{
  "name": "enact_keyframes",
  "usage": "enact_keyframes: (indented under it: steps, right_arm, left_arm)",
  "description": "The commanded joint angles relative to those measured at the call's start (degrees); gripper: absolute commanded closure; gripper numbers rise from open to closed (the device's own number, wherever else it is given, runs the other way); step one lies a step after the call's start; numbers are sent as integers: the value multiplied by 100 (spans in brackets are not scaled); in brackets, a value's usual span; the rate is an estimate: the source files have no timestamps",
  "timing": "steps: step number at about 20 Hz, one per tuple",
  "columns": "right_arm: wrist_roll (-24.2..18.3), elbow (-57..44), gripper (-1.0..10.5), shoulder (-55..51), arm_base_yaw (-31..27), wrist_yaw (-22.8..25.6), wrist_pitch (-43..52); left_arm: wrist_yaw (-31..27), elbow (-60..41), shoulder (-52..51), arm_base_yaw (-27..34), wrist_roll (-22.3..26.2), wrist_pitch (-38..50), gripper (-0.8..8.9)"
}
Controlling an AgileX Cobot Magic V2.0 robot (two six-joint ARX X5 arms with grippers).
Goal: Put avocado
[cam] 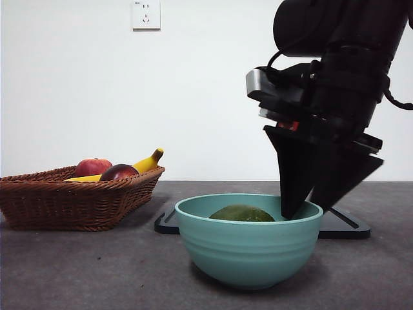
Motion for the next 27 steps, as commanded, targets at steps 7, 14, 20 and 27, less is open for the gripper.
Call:
enact_keyframes:
  steps: [7, 14, 20, 27]
  right_arm:
    - [708, 361, 940, 275, 94, -177, 4]
    - [1163, 2129, 940, 879, -544, -79, -691]
    - [1163, 3908, 940, 2428, -1027, 481, -1058]
    - [1209, 4061, 940, 2981, -1064, 636, -1255]
  left_arm:
    - [-33, 39, 9, -37, -15, -24, 345]
    - [-33, 39, 9, -37, -15, -22, 345]
    - [-33, 39, 9, -37, -11, -74, 345]
    - [-33, 39, 9, -37, -11, -339, 345]
